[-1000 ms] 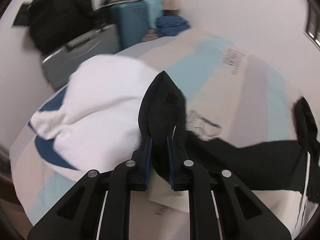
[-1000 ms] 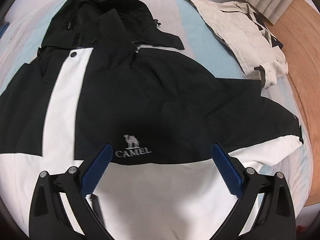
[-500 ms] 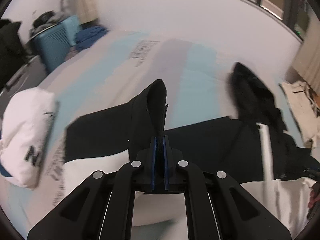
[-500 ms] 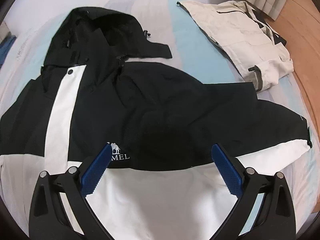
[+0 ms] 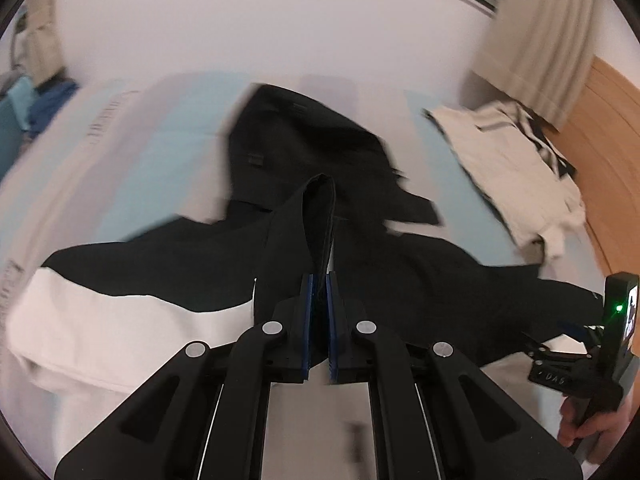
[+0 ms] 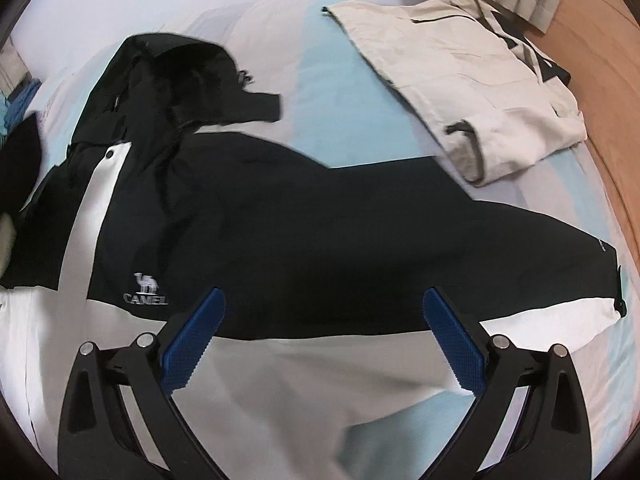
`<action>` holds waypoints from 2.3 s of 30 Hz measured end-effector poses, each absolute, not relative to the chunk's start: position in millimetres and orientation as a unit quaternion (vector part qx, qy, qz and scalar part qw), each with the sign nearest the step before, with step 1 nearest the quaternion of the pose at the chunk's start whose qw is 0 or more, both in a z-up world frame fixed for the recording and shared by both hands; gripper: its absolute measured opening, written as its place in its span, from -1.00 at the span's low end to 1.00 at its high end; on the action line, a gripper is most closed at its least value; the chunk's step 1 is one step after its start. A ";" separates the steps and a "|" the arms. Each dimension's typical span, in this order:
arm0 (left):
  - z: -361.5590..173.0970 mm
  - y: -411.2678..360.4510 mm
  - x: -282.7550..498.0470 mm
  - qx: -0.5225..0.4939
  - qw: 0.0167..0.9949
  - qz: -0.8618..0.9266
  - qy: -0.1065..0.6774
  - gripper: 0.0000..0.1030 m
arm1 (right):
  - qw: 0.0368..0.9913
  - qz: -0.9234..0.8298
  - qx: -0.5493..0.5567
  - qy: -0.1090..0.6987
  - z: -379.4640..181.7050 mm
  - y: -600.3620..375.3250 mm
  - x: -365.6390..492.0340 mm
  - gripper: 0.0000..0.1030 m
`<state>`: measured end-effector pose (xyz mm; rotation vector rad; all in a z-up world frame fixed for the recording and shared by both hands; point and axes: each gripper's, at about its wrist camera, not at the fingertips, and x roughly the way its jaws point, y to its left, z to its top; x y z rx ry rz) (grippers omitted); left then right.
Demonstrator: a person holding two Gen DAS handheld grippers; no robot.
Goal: Fold large clothes
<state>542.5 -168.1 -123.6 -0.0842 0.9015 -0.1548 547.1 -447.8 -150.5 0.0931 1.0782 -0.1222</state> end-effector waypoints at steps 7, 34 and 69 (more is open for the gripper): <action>-134.0 -291.9 535.5 -0.021 0.893 -0.125 0.432 -0.90 | 0.854 -0.065 0.078 0.510 -152.8 -521.2 530.7 0.86; -260.2 -437.8 533.9 0.105 0.836 -0.158 0.515 -0.79 | 0.799 -0.284 0.182 0.498 -196.8 -823.8 414.1 0.86; -217.7 -404.5 532.6 0.097 0.853 -0.129 0.497 0.57 | 0.757 -0.269 0.280 0.526 -187.9 -891.2 424.5 -0.80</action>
